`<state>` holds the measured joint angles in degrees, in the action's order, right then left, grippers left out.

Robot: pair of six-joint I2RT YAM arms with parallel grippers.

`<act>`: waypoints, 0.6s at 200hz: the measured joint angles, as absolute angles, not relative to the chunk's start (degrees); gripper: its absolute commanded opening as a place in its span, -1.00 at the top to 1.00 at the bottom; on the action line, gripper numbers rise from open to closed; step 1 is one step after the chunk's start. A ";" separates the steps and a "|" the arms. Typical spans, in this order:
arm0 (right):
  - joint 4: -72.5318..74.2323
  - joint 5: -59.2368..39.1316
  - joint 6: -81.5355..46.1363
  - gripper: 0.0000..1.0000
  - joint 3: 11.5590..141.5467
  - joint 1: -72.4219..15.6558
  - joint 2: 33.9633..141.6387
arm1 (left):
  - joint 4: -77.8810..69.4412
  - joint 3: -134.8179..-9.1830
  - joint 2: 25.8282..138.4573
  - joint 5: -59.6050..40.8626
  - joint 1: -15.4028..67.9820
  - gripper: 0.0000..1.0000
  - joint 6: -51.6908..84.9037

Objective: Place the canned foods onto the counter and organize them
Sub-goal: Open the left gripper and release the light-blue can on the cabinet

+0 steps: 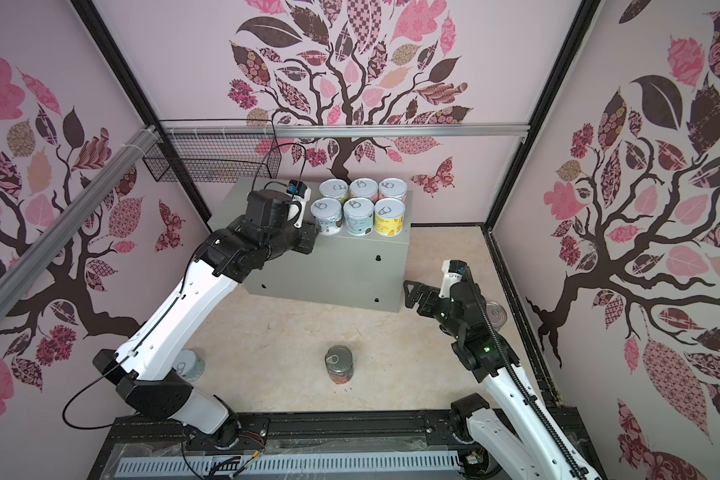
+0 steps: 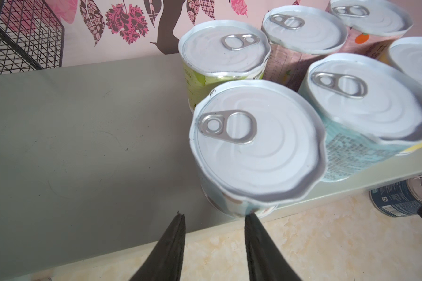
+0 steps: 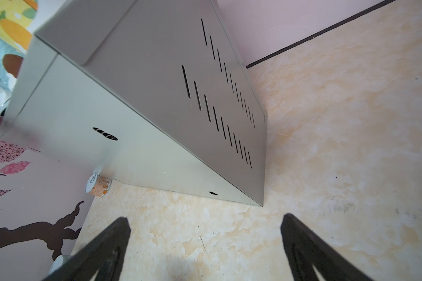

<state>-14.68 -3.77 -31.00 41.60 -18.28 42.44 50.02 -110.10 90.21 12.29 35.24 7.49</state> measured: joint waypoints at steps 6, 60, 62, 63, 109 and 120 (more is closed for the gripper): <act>-14.66 -3.77 -31.03 -1.00 41.60 -18.28 42.44 | 50.02 -110.59 90.50 12.16 35.24 0.14 7.49; -14.33 -3.88 -31.00 -1.00 41.60 -18.28 42.44 | 49.80 -112.29 91.77 10.81 35.24 0.14 7.53; -14.33 -3.88 -31.00 -1.00 41.60 -18.28 42.44 | 49.80 -112.29 91.77 10.79 35.24 0.14 7.53; -14.33 -3.88 -31.00 -1.00 41.60 -18.28 42.44 | 49.80 -112.29 91.77 10.79 35.22 0.14 7.53; -14.33 -3.90 -31.00 -1.00 41.56 -18.28 42.41 | 49.47 -112.29 91.77 9.39 35.24 0.14 7.62; -14.33 -3.90 -31.00 -1.00 41.52 -18.28 42.37 | 49.23 -112.29 91.79 8.88 35.22 0.15 7.73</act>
<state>-14.33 -3.90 -31.00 41.52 -18.28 42.37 49.23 -112.29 91.79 8.88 35.22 7.73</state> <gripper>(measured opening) 0.999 0.427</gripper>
